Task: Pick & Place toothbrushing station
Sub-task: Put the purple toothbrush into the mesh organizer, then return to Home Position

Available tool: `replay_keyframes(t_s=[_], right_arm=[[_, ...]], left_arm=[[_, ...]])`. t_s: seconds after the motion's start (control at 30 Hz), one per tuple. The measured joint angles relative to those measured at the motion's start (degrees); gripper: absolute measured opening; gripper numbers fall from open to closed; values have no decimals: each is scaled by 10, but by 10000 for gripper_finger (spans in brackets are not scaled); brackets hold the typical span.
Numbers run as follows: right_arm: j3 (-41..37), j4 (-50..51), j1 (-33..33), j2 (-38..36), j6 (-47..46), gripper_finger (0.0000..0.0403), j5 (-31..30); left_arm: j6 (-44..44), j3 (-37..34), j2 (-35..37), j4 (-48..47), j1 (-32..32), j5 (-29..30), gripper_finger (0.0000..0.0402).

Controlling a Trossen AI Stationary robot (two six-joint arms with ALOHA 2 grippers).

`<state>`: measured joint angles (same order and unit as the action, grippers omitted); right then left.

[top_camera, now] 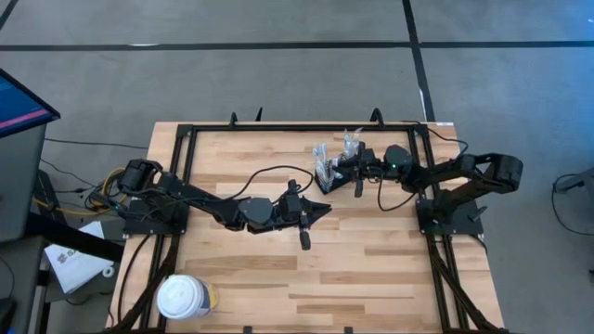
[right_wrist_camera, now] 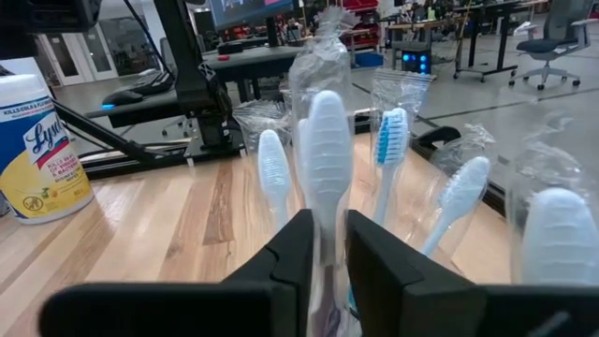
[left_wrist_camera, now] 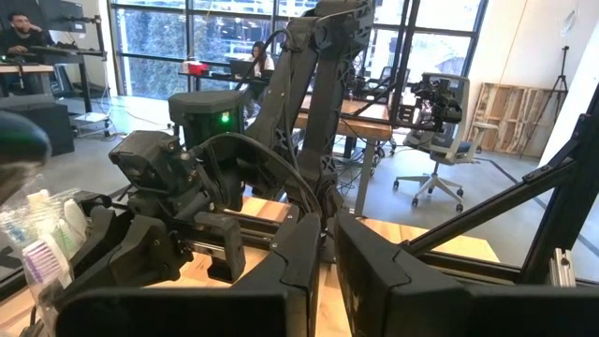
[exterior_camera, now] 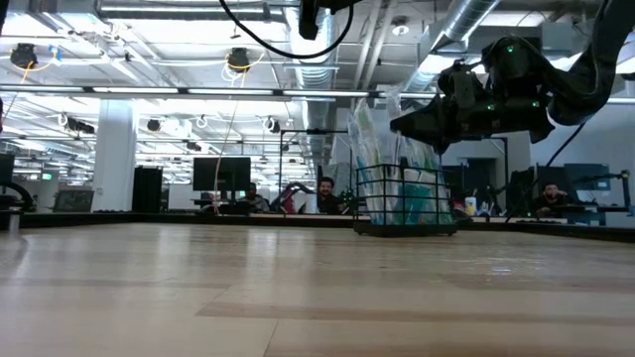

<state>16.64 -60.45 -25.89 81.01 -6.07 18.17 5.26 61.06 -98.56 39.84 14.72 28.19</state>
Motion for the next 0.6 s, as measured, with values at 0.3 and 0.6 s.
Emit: replay_keyframes(t_s=[0.3, 0.6], right_arm=[[0, -1, 0, 0, 4, 100, 7], [0, -20, -22, -6, -37, 183, 40]], left_arm=[[2, 0, 0, 0, 0, 0, 30], [2, 0, 0, 0, 2, 0, 30]])
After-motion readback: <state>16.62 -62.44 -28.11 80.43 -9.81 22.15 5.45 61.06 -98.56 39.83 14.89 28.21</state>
